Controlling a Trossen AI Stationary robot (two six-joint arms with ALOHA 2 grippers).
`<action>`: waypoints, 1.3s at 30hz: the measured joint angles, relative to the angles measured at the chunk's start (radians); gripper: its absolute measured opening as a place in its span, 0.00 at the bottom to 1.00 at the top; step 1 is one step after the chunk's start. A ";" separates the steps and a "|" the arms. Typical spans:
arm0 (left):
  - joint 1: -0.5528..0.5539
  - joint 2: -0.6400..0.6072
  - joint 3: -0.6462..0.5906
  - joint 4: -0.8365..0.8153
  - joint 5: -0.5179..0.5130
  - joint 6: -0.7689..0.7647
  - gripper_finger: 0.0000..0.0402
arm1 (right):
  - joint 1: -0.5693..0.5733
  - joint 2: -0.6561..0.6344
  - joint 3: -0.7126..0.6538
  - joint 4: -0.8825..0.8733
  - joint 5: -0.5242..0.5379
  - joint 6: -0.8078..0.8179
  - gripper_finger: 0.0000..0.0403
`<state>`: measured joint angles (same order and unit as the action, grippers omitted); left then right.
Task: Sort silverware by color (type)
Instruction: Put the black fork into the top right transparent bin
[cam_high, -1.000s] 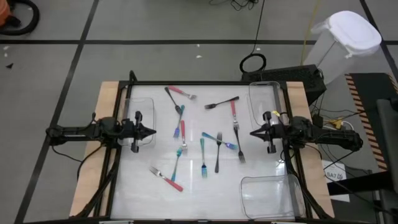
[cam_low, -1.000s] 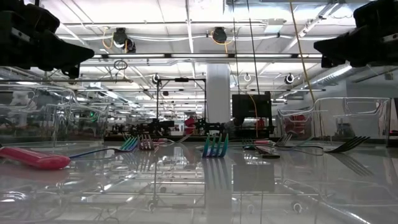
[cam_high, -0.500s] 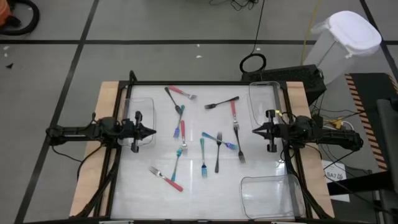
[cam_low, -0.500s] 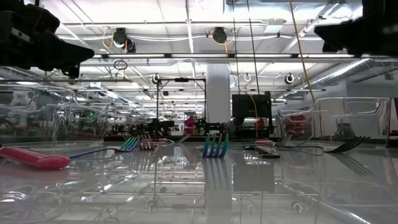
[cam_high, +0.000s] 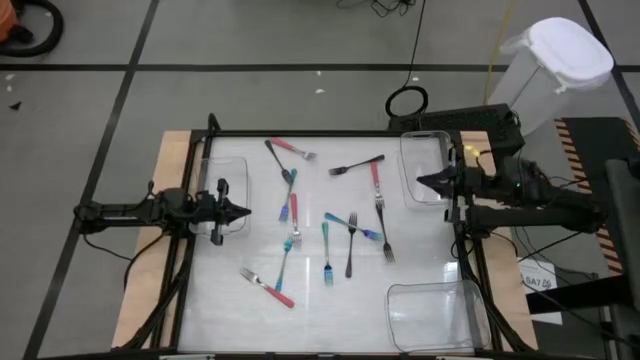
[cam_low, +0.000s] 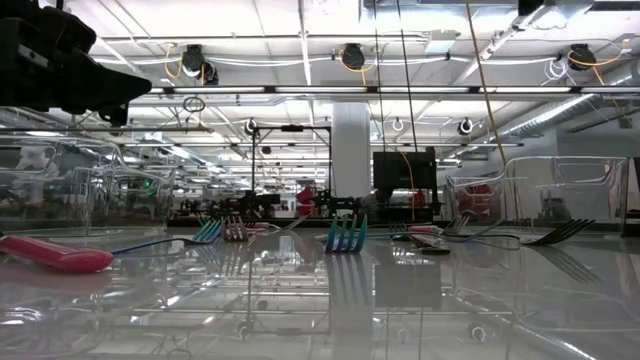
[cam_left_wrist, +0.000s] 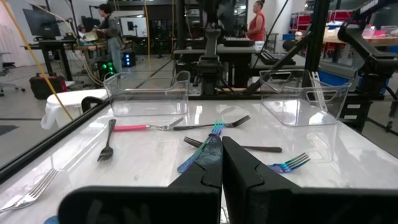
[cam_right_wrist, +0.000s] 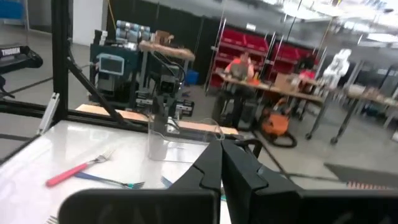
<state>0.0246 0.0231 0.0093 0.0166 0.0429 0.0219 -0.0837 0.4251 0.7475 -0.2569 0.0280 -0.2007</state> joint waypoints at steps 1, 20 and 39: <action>0.000 0.000 0.000 0.000 0.000 0.000 0.00 | 0.000 0.035 0.046 -0.024 -0.001 0.012 0.00; 0.000 0.000 0.000 -0.001 0.000 0.000 0.00 | 0.000 0.534 0.717 -0.283 -0.006 0.190 0.00; 0.000 0.012 0.002 0.085 -0.014 -0.233 0.00 | 0.000 0.822 0.963 -0.589 -0.003 0.620 0.00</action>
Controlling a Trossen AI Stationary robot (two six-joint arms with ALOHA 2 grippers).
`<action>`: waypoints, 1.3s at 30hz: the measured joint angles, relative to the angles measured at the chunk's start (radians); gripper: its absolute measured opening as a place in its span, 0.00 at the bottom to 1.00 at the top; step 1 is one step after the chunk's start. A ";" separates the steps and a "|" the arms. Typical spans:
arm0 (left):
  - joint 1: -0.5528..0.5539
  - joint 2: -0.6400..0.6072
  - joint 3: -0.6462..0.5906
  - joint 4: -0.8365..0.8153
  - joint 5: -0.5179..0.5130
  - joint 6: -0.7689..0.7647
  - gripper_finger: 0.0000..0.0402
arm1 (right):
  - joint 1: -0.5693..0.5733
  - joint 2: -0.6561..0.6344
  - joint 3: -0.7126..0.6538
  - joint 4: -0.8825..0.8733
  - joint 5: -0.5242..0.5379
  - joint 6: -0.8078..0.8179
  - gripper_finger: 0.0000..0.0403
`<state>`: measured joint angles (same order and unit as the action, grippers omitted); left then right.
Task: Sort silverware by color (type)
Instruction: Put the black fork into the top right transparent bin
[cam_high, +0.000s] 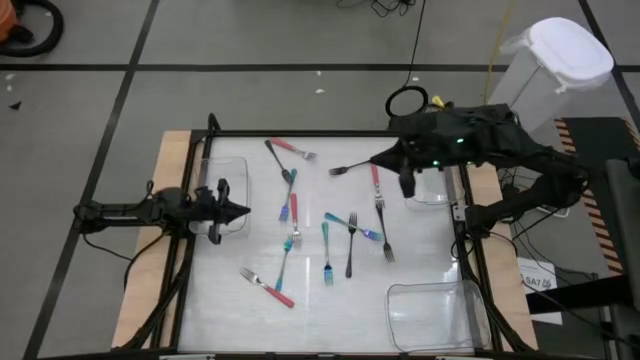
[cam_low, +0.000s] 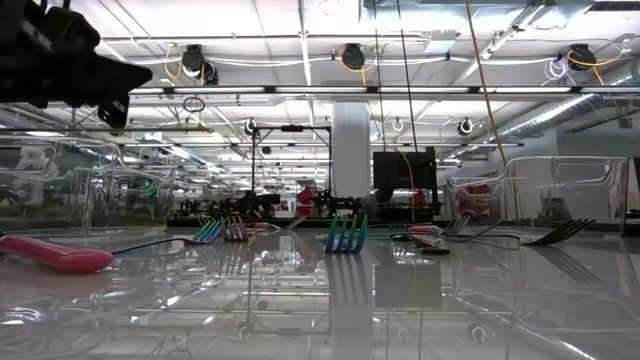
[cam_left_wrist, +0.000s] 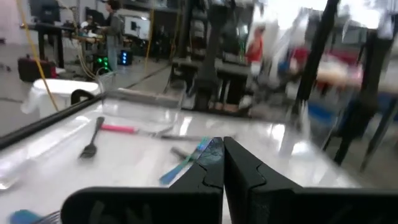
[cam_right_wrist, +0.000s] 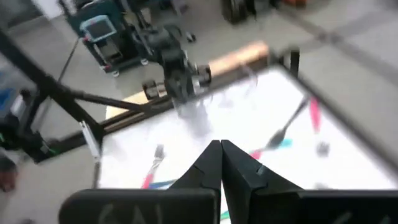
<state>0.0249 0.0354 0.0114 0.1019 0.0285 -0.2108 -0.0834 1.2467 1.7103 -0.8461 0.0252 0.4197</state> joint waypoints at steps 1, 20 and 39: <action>0.001 0.002 0.000 0.018 0.000 -0.031 0.00 | 0.000 0.010 0.000 -0.016 -0.002 0.074 0.00; -0.013 0.477 0.838 -0.638 -0.068 0.201 0.00 | -0.005 0.063 0.000 -0.153 -0.047 0.169 0.00; -0.013 1.063 1.584 -0.990 -0.145 0.027 0.00 | -0.005 0.063 0.000 -0.368 -0.051 0.017 0.00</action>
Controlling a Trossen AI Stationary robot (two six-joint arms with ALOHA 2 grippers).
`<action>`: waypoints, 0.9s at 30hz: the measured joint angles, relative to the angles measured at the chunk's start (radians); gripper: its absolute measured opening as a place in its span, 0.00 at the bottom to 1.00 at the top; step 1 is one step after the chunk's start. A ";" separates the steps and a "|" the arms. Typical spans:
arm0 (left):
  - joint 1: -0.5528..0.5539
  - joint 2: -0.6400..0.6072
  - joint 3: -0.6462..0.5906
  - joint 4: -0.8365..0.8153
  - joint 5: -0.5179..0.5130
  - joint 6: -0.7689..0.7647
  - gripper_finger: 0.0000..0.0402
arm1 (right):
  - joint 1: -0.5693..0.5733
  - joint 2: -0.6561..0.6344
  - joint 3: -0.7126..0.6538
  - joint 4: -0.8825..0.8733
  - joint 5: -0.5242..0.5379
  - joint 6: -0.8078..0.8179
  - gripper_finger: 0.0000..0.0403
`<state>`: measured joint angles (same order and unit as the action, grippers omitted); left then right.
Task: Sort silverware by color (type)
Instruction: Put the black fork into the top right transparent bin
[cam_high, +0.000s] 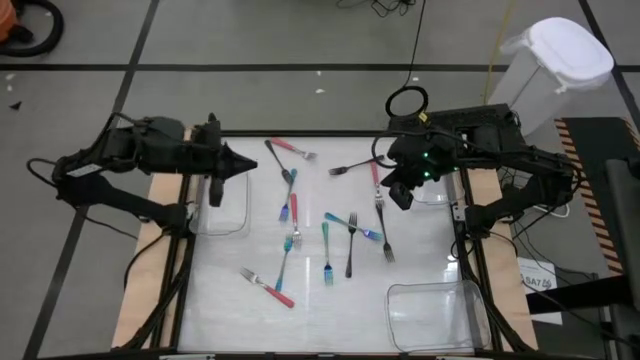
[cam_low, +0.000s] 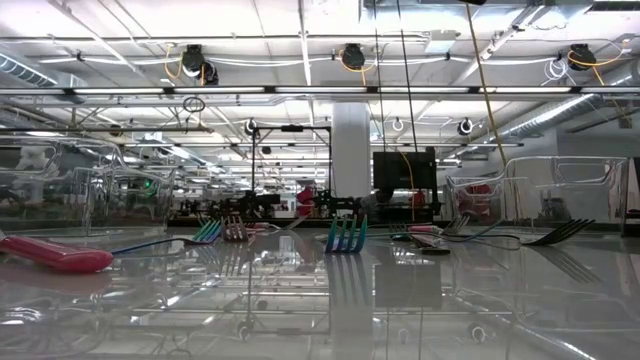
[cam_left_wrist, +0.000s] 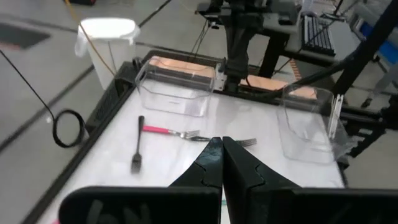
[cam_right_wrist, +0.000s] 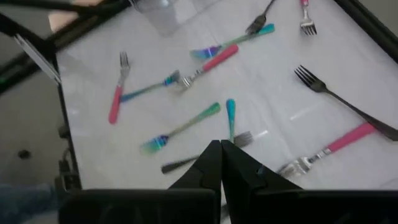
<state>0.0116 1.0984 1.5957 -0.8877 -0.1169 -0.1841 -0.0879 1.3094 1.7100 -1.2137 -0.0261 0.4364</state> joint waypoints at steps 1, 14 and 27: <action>0.000 0.016 0.017 0.002 0.000 -0.010 0.00 | 0.000 0.000 0.000 -0.005 0.000 -0.014 0.00; -0.024 0.142 0.053 -0.046 0.021 -0.203 0.00 | 0.005 0.000 0.000 -0.030 -0.001 -0.200 0.00; -0.080 0.146 0.053 -0.015 0.014 -0.082 0.00 | 0.027 0.000 -0.235 0.108 0.006 -0.074 0.00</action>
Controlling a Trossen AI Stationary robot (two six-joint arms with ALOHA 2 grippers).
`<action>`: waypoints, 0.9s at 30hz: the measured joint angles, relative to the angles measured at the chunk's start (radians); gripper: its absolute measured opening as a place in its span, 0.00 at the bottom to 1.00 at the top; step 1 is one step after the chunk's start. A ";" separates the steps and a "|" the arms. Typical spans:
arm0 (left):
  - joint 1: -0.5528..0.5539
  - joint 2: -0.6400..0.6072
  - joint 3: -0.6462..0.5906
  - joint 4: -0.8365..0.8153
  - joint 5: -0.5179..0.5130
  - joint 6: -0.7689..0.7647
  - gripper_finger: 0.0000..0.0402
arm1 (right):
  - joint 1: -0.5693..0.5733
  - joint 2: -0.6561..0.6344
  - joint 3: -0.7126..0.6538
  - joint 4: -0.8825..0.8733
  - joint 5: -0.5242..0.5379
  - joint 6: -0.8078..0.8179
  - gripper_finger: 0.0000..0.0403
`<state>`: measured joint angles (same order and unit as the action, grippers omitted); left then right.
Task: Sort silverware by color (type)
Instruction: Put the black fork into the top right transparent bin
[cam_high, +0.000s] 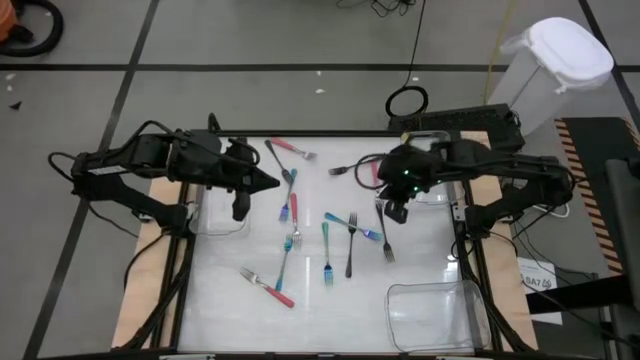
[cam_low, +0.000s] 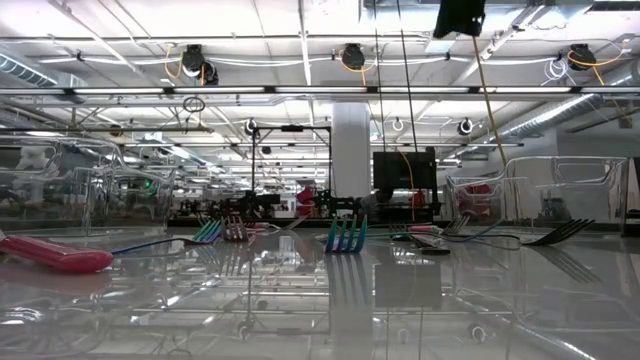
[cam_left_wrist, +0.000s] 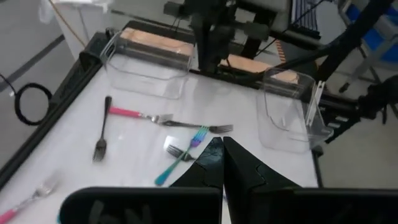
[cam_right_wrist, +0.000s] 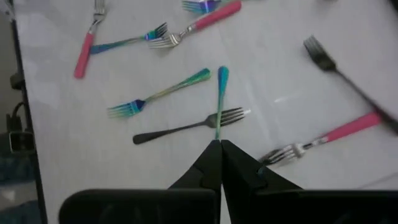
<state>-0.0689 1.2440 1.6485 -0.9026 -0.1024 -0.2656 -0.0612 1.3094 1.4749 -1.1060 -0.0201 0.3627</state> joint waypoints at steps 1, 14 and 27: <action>0.001 0.000 0.000 -0.017 0.000 0.008 0.00 | 0.001 0.000 -0.025 0.016 0.012 0.048 0.00; -0.076 -0.046 -0.001 -0.122 -0.009 0.063 0.00 | 0.038 0.000 -0.296 0.056 0.020 0.573 0.10; -0.078 -0.037 -0.001 -0.121 -0.012 0.043 0.00 | 0.124 0.000 -0.419 0.137 0.018 0.855 0.23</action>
<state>-0.1467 1.2069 1.6474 -1.0241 -0.1143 -0.2230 0.0628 1.3094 1.0561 -0.9695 -0.0026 1.2181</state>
